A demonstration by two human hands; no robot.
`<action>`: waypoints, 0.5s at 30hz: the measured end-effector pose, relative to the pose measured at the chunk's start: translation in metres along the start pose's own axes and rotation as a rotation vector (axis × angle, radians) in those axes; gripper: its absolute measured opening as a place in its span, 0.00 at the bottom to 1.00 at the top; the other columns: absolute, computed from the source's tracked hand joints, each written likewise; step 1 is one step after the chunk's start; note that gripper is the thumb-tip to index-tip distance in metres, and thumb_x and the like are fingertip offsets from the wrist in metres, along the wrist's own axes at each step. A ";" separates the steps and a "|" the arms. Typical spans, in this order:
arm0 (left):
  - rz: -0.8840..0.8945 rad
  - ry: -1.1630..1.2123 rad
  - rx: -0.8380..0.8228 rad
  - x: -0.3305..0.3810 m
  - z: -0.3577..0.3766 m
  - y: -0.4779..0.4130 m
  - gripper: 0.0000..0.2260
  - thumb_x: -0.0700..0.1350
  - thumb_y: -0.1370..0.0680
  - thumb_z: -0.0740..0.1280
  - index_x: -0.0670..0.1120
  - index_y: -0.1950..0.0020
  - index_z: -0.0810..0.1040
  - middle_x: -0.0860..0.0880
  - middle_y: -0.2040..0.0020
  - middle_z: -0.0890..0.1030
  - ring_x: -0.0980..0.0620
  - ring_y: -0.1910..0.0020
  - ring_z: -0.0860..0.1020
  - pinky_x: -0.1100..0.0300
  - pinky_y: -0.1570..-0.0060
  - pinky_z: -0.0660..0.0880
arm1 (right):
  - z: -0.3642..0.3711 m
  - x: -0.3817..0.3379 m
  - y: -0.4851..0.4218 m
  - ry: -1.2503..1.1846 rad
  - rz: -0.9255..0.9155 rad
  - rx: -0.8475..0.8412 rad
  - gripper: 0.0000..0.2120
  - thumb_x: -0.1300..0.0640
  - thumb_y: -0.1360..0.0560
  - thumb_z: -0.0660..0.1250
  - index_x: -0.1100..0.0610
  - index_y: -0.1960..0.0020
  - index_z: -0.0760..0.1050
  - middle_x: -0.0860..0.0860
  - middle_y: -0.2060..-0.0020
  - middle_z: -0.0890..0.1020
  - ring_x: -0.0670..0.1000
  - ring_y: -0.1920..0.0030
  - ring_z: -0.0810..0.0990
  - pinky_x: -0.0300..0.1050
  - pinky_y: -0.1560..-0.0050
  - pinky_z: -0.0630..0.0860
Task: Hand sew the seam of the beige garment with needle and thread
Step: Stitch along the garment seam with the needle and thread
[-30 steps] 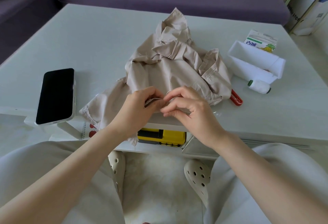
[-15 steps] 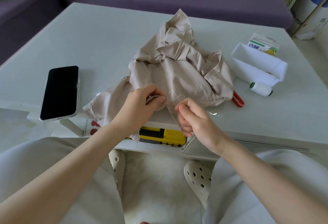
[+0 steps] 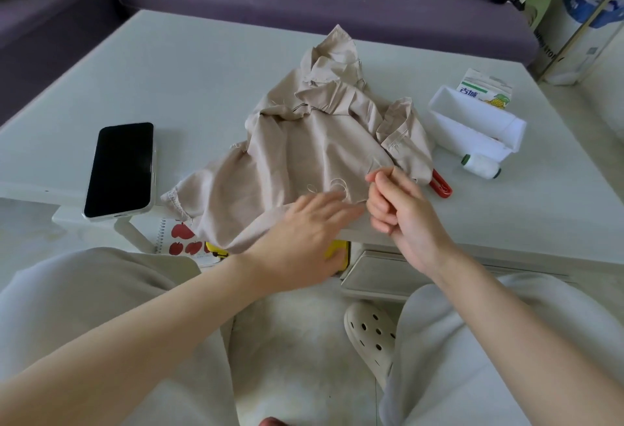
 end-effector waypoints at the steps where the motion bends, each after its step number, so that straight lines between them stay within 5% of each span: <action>1: 0.047 0.037 -0.034 0.009 0.007 0.003 0.24 0.49 0.28 0.59 0.44 0.32 0.72 0.45 0.38 0.78 0.49 0.33 0.65 0.59 0.32 0.52 | -0.003 -0.001 0.000 -0.035 0.001 0.023 0.09 0.60 0.18 0.54 0.57 0.55 0.70 0.46 0.75 0.64 0.43 0.77 0.58 0.34 0.78 0.58; 3: 0.130 0.089 -0.093 0.027 0.021 0.011 0.23 0.48 0.26 0.59 0.42 0.32 0.72 0.45 0.44 0.80 0.50 0.35 0.68 0.55 0.30 0.55 | -0.011 -0.002 -0.001 -0.042 0.000 0.096 0.09 0.59 0.18 0.55 0.56 0.55 0.71 0.45 0.76 0.62 0.42 0.78 0.56 0.33 0.79 0.55; 6: 0.184 0.248 -0.233 0.050 0.033 0.023 0.17 0.45 0.21 0.57 0.41 0.34 0.73 0.47 0.55 0.81 0.47 0.53 0.76 0.56 0.45 0.70 | -0.028 -0.001 -0.002 0.045 -0.018 0.232 0.10 0.59 0.18 0.56 0.56 0.56 0.72 0.44 0.78 0.62 0.42 0.78 0.56 0.33 0.79 0.54; 10: 0.205 0.280 -0.409 0.053 0.046 0.035 0.13 0.45 0.18 0.57 0.44 0.38 0.75 0.47 0.48 0.80 0.49 0.50 0.77 0.61 0.46 0.70 | -0.047 0.002 -0.001 0.161 -0.021 0.355 0.09 0.60 0.18 0.57 0.56 0.56 0.73 0.43 0.79 0.63 0.42 0.78 0.58 0.33 0.78 0.54; 15: 0.140 0.210 -0.169 0.032 0.031 0.028 0.14 0.50 0.19 0.53 0.46 0.50 0.76 0.52 0.58 0.80 0.51 0.62 0.76 0.56 0.64 0.75 | -0.045 0.006 0.006 0.271 0.013 0.281 0.10 0.59 0.19 0.58 0.55 0.57 0.74 0.43 0.78 0.65 0.42 0.78 0.58 0.33 0.78 0.55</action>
Point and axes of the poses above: each hand's wrist, its own y-axis away from the middle knuckle, its own z-axis out of the palm, x = y × z, the point moved 6 cm from there along -y, towards the middle knuckle
